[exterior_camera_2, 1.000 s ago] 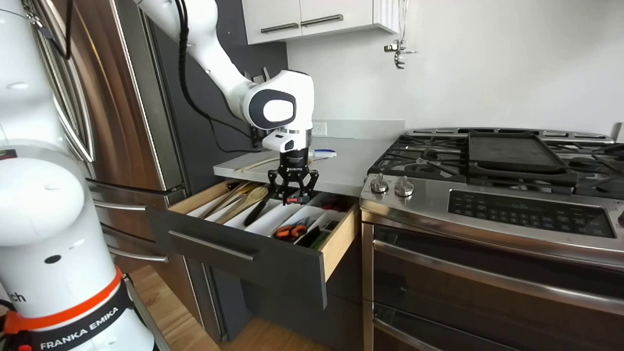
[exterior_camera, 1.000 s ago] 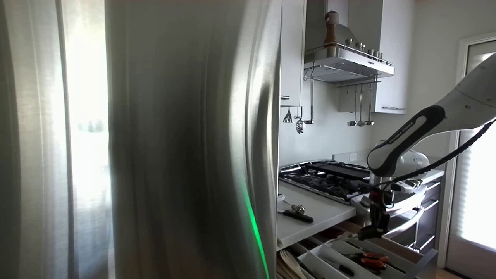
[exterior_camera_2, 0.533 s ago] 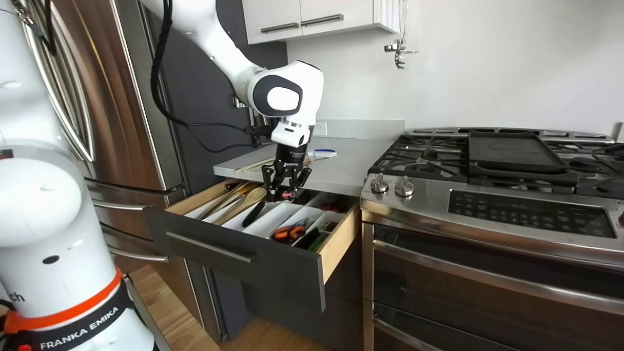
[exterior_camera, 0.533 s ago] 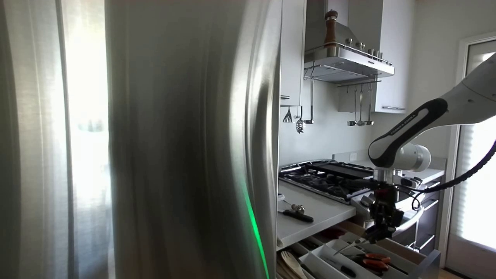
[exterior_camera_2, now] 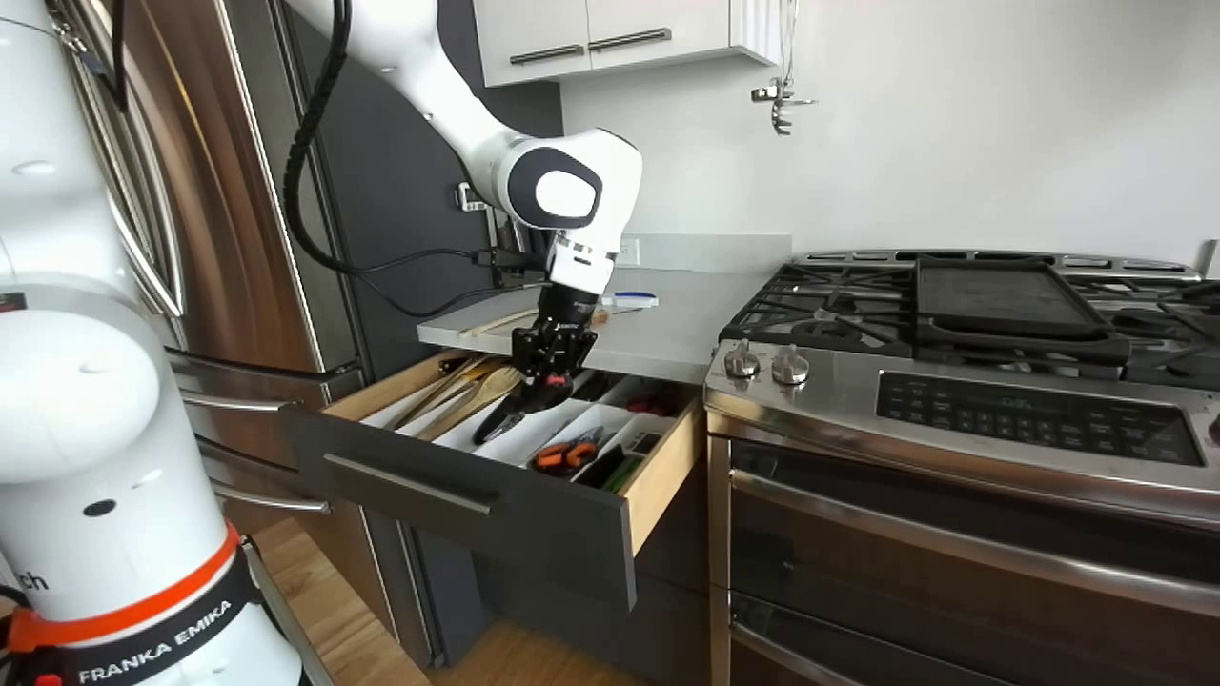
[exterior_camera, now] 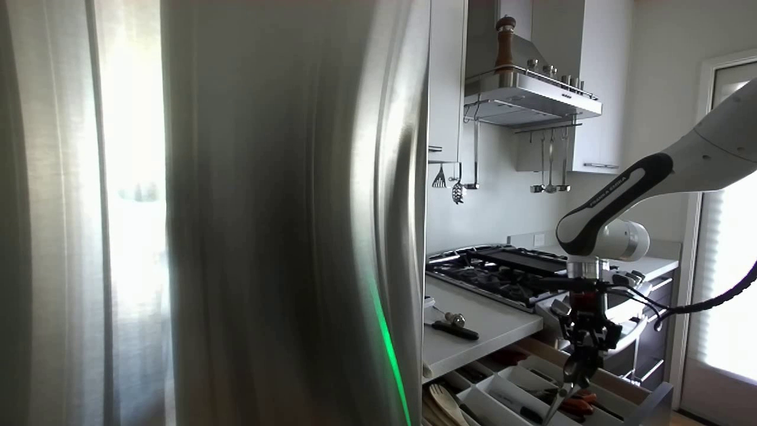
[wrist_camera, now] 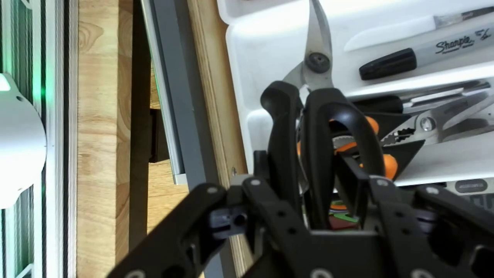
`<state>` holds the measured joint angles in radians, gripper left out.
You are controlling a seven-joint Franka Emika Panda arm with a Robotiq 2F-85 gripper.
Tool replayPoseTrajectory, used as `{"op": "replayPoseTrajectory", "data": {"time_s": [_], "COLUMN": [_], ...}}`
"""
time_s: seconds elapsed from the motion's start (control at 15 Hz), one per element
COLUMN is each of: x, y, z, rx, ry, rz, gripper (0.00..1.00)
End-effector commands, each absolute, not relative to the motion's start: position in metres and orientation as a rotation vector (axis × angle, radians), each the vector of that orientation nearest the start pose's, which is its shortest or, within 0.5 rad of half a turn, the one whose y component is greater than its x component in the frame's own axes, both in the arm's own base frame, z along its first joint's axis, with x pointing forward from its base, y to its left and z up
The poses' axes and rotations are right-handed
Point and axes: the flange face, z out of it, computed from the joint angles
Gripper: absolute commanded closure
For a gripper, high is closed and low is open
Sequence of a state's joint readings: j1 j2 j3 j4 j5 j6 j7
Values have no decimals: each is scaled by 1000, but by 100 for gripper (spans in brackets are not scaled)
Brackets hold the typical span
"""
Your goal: Pick up the black scissors from the countertop and place it in the second far right compartment of the opened drawer then rotate the black scissors anticlockwise twice
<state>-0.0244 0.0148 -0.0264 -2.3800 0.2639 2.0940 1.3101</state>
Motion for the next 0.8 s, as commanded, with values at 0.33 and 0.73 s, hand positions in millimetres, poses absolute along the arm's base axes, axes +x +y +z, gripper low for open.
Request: {"op": "replayPoseTrajectory", "data": {"time_s": [0.33,0.73], "x": [473,475], "y": [-16,-11], "z": [295,283], "rx": [-2250,-2365], "ry": [2145,2098], "rz": [554,550], "gripper": [78,28]}}
